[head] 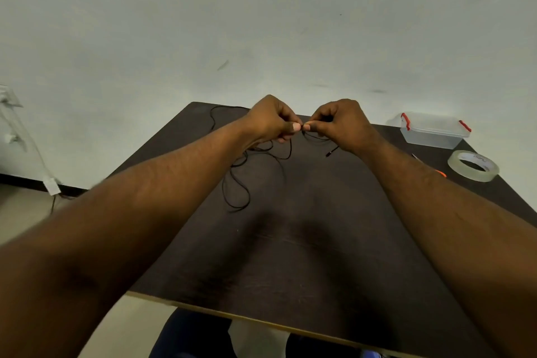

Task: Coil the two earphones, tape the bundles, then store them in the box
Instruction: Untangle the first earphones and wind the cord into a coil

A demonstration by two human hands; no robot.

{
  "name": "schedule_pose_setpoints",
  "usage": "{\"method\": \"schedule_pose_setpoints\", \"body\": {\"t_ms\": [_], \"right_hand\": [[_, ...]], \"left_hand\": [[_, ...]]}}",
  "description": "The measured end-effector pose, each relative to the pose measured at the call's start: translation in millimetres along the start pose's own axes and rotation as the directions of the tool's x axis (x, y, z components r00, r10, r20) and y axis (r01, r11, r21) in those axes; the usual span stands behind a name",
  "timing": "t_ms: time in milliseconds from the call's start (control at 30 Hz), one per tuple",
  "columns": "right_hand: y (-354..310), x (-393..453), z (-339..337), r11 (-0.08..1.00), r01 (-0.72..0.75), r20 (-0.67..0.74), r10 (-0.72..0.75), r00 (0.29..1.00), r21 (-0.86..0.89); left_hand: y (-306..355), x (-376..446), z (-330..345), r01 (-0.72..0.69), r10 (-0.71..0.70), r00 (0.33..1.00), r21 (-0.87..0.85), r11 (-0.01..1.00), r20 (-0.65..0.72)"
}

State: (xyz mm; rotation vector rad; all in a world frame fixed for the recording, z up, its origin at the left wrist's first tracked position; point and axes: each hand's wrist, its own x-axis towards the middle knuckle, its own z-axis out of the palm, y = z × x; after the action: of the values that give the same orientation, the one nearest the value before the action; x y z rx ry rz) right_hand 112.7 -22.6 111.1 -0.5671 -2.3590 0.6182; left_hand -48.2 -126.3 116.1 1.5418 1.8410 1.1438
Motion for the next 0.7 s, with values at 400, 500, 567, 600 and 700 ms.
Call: {"method": "schedule_pose_setpoints", "body": {"t_ms": [400, 500, 567, 600, 700], "right_hand": [[31, -18, -28, 0.966, -0.227, 0.143, 0.209, 0.967, 0.123], [32, -22, -28, 0.931, -0.317, 0.241, 0.271, 0.932, 0.180], [31, -23, -26, 0.916, -0.345, 0.298, 0.278, 0.913, 0.203], [30, -23, -25, 0.905, -0.360, 0.322, 0.279, 0.905, 0.228], [28, -24, -27, 0.877, -0.404, 0.391, 0.287, 0.874, 0.259]], "left_hand": [[-39, 13, -62, -0.242, 0.426, 0.902, 0.897, 0.370, 0.068], [-47, 15, -72, -0.215, 0.430, 0.902, 0.902, 0.373, 0.037], [-48, 15, -72, -0.205, 0.435, 0.900, 0.910, 0.361, 0.030], [-49, 15, -71, -0.195, 0.433, 0.901, 0.912, 0.361, 0.021], [-51, 13, -72, -0.180, 0.447, 0.895, 0.918, 0.353, 0.004]]}}
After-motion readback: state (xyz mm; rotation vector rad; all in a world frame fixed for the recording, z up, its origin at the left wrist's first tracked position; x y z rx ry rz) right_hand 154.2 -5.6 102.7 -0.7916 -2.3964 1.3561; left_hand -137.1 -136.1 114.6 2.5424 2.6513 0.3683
